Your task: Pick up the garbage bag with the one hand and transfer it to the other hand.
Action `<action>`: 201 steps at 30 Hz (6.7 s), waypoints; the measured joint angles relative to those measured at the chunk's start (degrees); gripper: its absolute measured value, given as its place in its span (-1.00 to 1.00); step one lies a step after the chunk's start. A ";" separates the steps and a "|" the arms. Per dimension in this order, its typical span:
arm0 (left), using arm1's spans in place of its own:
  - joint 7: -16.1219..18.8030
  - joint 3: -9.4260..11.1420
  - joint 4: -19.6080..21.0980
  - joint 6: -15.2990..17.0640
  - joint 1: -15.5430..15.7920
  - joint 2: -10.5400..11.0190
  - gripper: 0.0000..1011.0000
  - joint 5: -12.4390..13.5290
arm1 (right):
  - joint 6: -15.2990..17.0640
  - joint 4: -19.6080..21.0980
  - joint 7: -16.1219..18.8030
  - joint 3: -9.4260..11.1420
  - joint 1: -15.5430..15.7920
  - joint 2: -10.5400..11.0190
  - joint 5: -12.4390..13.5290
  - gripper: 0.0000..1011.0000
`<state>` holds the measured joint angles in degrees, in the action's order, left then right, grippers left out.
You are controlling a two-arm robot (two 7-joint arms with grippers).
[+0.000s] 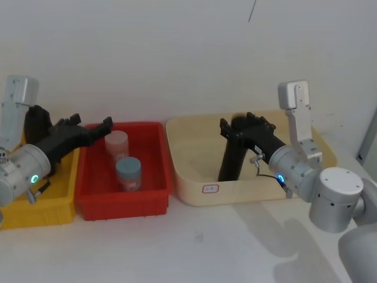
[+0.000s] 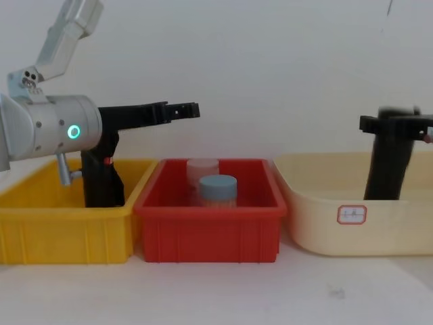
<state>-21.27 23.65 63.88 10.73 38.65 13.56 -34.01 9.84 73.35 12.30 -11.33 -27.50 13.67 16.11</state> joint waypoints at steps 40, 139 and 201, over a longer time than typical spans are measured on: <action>-0.70 0.76 -5.72 0.48 2.62 -1.42 0.98 0.70 | -2.83 7.54 3.95 0.19 0.48 1.35 0.77 0.98; -0.69 0.76 -5.94 0.47 2.71 -1.47 0.98 0.70 | 8.49 -10.41 22.13 -24.41 -17.61 -1.04 -0.25 0.98; -0.69 0.76 -5.94 0.47 2.70 -1.48 0.98 0.70 | 3.06 -26.04 25.25 -26.80 -23.21 -5.86 -5.03 0.32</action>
<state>-21.97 24.42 57.94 11.20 41.36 12.08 -33.31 12.90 47.31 37.55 -38.13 -50.71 7.81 11.08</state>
